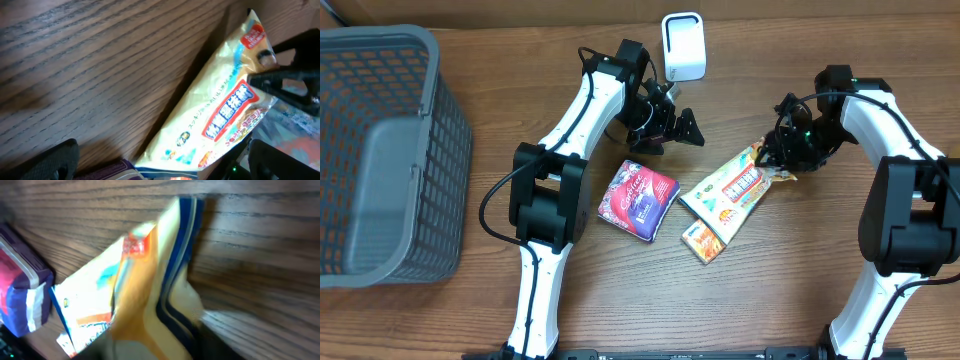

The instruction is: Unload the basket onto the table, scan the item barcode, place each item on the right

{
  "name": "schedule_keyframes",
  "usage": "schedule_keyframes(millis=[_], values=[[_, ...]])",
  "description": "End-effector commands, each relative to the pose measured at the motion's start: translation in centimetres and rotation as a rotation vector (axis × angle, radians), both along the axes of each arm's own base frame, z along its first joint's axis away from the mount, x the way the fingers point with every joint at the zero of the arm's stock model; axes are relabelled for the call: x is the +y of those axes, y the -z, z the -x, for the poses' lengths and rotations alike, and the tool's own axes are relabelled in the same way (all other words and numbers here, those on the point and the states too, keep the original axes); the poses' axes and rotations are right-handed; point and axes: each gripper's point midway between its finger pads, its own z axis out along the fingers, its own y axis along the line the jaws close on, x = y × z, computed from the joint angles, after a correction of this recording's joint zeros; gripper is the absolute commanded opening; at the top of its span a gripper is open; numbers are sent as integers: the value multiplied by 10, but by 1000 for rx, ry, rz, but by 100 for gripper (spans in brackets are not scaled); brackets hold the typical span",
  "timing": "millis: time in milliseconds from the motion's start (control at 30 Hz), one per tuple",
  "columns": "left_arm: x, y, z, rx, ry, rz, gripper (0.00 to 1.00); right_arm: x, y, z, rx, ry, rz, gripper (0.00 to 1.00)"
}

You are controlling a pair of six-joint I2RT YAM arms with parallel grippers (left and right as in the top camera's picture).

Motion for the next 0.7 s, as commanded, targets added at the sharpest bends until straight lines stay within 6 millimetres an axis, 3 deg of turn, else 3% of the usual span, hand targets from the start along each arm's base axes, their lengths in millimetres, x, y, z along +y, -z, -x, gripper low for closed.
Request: schedule_keyframes(millis=[0, 33, 167, 267, 400, 433, 500, 667], values=[[-3, 2, -1, 1, 3, -6, 100, 4, -1, 1, 14, 25, -26, 10], [-3, 2, 0, 4, 3, -8, 100, 3, -2, 0, 23, 46, -25, 4], [-3, 2, 1, 10, 4, -7, 100, 2, -15, -6, 32, 86, -23, 4], [-3, 2, 1, 12, 4, -6, 100, -4, -39, -17, 11, 99, 0, 4], [-3, 2, 1, 12, 4, -7, 100, -44, -84, -33, -2, 237, 231, 4], [-3, 2, 1, 12, 3, -7, 100, -69, -110, -36, -26, 316, 386, 4], [-3, 2, 1, 12, 4, -7, 100, -94, -142, -36, -62, 411, 546, 4], [-3, 2, 1, 12, 3, -7, 99, -125, -198, -37, -192, 559, 755, 4]])
